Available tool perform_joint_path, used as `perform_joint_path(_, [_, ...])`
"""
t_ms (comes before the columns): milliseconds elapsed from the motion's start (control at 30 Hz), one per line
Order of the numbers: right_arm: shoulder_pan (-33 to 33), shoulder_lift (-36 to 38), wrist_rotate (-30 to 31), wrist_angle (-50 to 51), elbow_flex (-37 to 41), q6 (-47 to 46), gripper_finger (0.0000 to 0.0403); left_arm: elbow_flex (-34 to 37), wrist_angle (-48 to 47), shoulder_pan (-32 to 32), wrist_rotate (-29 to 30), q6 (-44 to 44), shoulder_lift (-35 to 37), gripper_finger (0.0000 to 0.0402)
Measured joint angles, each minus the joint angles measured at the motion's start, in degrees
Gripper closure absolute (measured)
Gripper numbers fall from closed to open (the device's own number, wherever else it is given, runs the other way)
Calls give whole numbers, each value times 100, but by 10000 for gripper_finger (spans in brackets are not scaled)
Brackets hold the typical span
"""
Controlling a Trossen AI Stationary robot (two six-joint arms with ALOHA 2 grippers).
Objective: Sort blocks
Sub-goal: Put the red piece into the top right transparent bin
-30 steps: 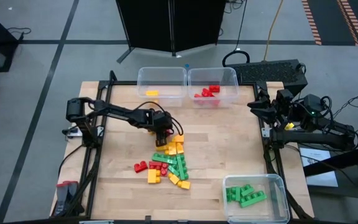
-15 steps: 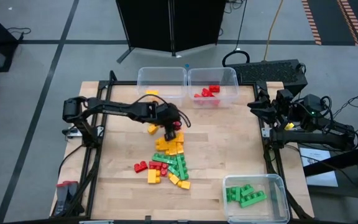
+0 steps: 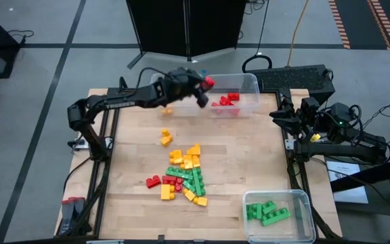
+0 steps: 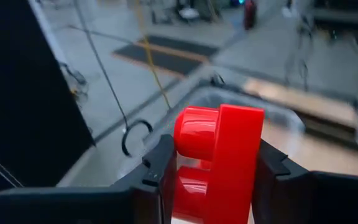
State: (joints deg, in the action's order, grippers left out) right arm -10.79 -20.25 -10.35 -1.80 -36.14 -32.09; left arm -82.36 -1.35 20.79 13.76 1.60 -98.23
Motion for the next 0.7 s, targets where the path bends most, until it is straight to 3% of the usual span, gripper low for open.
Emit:
perform_joint_path(400, [0,0,7,0,0,24,259,12,895,154,-11,112,-739,286])
perform_joint_path(700, [-2,0,9,1,0,53,259,12,1025,167,-37,540,-1157,286])
